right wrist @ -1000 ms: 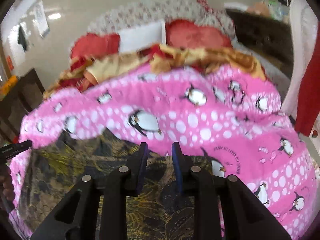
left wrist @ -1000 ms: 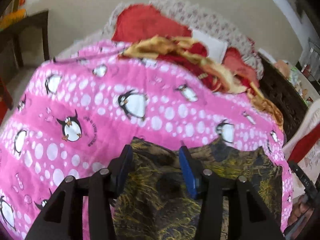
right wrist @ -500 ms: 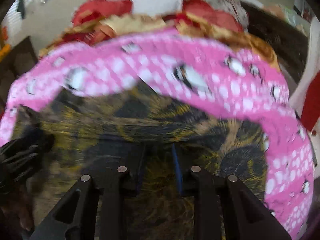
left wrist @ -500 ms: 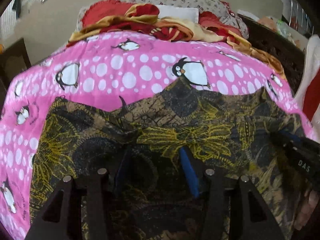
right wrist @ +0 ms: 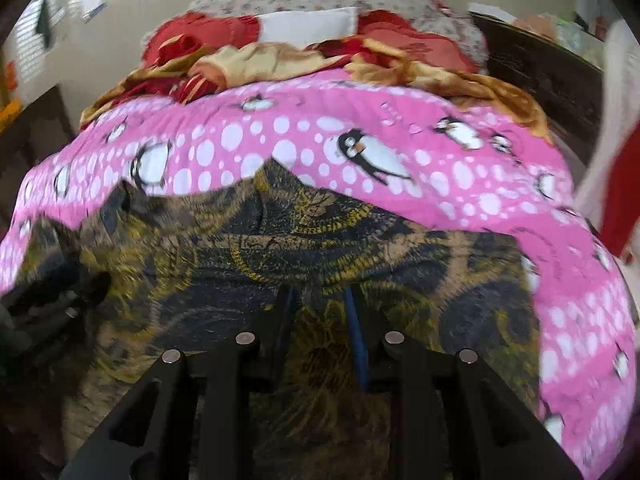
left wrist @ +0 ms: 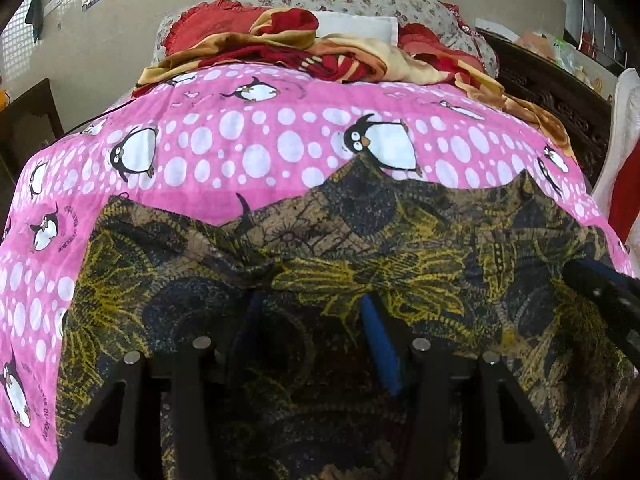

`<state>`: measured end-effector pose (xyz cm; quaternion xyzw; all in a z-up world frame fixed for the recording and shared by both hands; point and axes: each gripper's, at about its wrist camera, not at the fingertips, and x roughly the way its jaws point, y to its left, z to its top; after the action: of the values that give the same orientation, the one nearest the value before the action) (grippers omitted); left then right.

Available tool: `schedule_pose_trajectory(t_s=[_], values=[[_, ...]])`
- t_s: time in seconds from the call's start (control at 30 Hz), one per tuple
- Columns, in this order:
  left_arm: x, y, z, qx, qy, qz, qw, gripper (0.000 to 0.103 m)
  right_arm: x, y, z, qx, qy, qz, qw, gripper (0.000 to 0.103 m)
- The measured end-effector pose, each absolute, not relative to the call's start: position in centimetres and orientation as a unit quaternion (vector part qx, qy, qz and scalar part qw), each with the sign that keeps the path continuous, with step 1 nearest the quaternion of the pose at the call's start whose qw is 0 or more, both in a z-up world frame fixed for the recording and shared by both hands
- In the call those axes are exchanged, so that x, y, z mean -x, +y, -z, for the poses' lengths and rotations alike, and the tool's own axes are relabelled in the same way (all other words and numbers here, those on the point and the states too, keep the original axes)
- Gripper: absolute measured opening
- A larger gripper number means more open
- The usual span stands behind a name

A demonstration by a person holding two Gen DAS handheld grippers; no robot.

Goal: Fold small clothes

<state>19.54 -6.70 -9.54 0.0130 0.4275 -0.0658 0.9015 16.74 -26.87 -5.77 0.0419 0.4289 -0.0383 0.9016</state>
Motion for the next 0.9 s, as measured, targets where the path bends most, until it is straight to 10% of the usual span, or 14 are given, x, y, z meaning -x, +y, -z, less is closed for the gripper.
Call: schedule_pose_trajectory(t_s=[0.43,0.67,0.9], values=[[-19.8,-6.8,9.6,-0.011,0.428,0.068,0.901,0.056,-16.9,-20.4,8.9,-0.034,0.423,0.048,0.904,0.036],[-19.1,-4.3,8.2,0.011,0.427,0.128,0.895,0.058,-17.3,-21.2,8.7,-0.072,0.435,-0.011,0.898,0.063],[-15.1,3.2,8.9,0.054,0.399,0.128,0.906,0.058,-14.0,-26.9,3.6,-0.021,0.397,0.010,0.918,0.060]])
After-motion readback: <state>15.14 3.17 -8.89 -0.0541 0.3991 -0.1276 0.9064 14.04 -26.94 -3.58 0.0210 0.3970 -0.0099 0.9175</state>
